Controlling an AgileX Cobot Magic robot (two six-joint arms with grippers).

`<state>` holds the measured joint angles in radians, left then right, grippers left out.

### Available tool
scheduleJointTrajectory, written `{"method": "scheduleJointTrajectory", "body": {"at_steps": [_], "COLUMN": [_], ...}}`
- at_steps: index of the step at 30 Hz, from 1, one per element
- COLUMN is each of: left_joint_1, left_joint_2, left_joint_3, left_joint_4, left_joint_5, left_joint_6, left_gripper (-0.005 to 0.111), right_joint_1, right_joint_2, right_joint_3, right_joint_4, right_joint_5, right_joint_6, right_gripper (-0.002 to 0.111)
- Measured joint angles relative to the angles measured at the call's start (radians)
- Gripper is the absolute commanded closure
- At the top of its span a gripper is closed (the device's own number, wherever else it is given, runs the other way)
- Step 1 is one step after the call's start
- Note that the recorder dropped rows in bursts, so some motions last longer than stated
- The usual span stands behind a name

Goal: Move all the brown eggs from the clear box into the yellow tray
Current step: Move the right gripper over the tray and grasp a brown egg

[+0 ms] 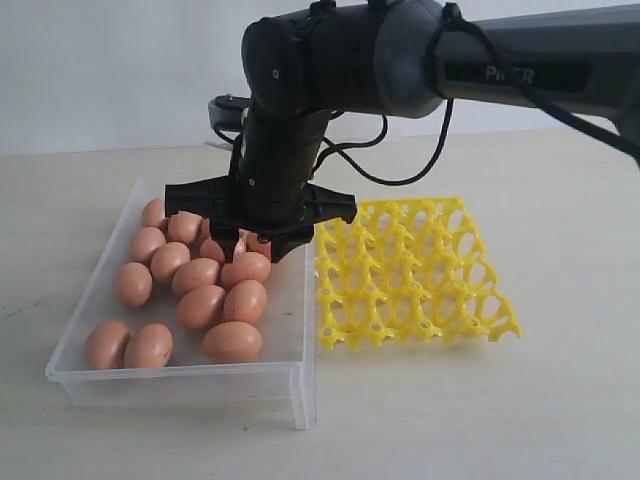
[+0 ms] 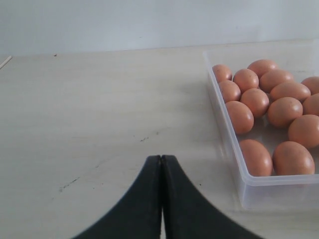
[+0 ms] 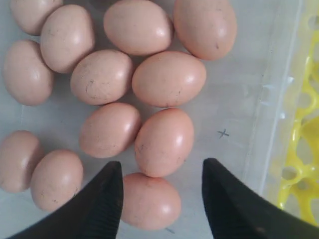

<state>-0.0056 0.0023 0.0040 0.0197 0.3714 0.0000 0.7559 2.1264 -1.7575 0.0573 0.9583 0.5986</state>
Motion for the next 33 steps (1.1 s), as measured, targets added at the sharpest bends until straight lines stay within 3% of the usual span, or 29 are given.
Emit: {"method": "scheduleJointTrajectory", "body": {"at_steps": [19,20,23,24,29,33], "left_joint_1": [0.000,0.000,0.000,0.000,0.000,0.000], "left_joint_2": [0.000,0.000,0.000,0.000,0.000,0.000], "left_joint_3": [0.000,0.000,0.000,0.000,0.000,0.000], "left_joint_4": [0.000,0.000,0.000,0.000,0.000,0.000], "left_joint_5": [0.000,0.000,0.000,0.000,0.000,0.000], "left_joint_6": [0.000,0.000,0.000,0.000,0.000,0.000], "left_gripper": [0.107,0.107,0.107,0.107,0.107,0.107], "right_joint_1": [0.000,0.000,0.000,0.000,0.000,0.000], "right_joint_2": [0.156,0.163,0.184,0.188,0.197,0.199], "right_joint_3": [-0.042,-0.052,-0.094,-0.102,-0.108,-0.108], "right_joint_4": [0.027,0.032,0.036,0.037,0.054,0.067], "right_joint_5": [-0.064,-0.061,-0.028,-0.011,-0.002,-0.002], "right_joint_6": [0.014,0.012,0.012,0.005,-0.063,-0.071], "right_gripper": [0.059,0.062,0.084,0.085,0.060,0.059]}}
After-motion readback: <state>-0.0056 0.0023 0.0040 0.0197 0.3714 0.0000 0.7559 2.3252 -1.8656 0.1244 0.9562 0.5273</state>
